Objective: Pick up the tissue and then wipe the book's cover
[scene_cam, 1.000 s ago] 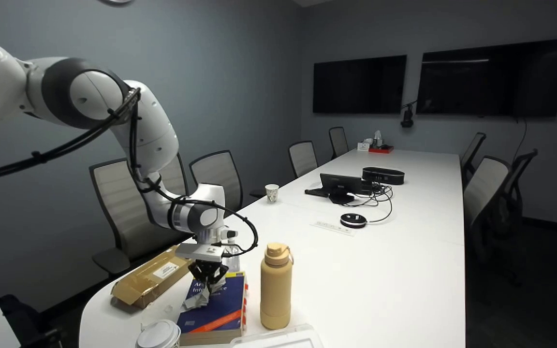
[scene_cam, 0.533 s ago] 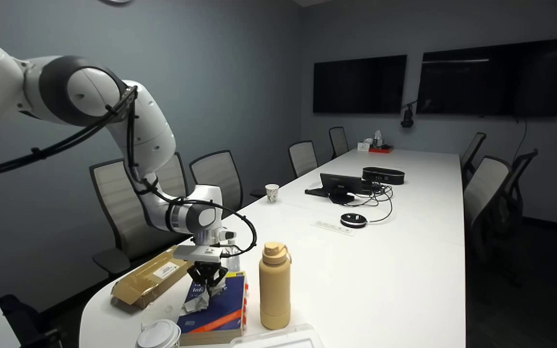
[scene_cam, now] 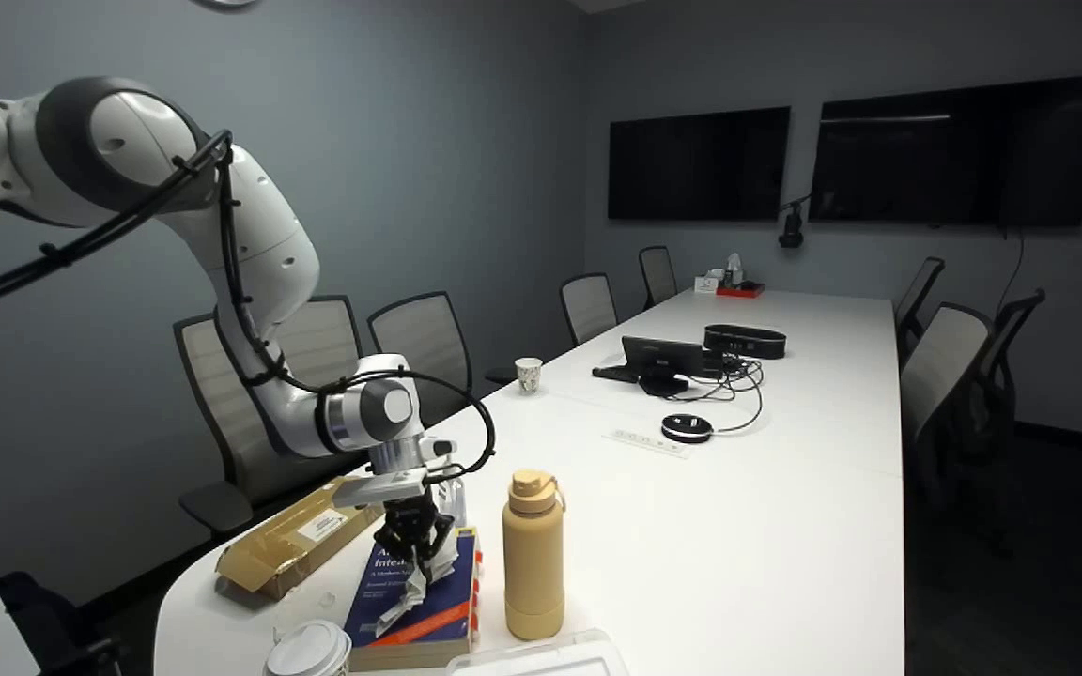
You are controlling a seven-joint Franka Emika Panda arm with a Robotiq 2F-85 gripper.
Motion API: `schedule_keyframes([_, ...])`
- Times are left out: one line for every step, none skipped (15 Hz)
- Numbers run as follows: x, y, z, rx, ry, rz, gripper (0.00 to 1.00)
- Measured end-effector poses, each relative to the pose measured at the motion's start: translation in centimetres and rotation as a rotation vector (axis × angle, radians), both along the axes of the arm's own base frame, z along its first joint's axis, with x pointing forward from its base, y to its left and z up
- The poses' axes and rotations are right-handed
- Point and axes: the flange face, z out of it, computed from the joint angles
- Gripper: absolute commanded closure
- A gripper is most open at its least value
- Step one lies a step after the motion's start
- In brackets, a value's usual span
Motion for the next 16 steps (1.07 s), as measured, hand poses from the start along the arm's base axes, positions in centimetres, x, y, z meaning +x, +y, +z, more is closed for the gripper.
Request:
schedule_keyframes([-0.1, 0.2, 0.2, -0.024, -0.009, 0.005, 0.99])
schedule_keyframes([-0.2, 0.4, 0.4, -0.046, -0.017, 0.012, 0.99])
schedule_keyframes([-0.2, 0.5, 0.4, -0.065, -0.025, 0.018, 0.99])
schedule_keyframes([-0.3, 0.6, 0.5, -0.080, -0.031, 0.022, 0.99])
schedule_keyframes([-0.3, 0.6, 0.4, -0.090, -0.033, 0.026, 0.99])
schedule_keyframes([-0.4, 0.5, 0.4, -0.096, -0.032, 0.033, 0.99])
schedule_keyframes([-0.4, 0.4, 0.3, -0.098, -0.029, 0.036, 0.99])
schedule_keyframes([-0.5, 0.3, 0.1, -0.100, -0.026, 0.038, 0.99])
schedule_keyframes([-0.6, 0.1, -0.1, -0.102, -0.023, 0.040, 0.99])
schedule_keyframes([-0.6, 0.1, -0.3, -0.105, -0.020, 0.044, 0.99])
schedule_keyframes([-0.6, 0.1, -0.4, -0.108, -0.018, 0.050, 0.99])
schedule_keyframes([-0.6, 0.1, -0.6, -0.111, -0.018, 0.057, 0.99])
schedule_keyframes([-0.5, 0.1, -0.7, -0.114, -0.017, 0.067, 0.99])
schedule_keyframes([-0.4, 0.4, -0.9, -0.115, -0.017, 0.079, 0.99])
schedule_keyframes([-0.3, 0.8, -1.0, -0.112, -0.017, 0.090, 0.99])
schedule_keyframes([-0.3, 1.2, -1.3, -0.107, -0.018, 0.100, 0.99])
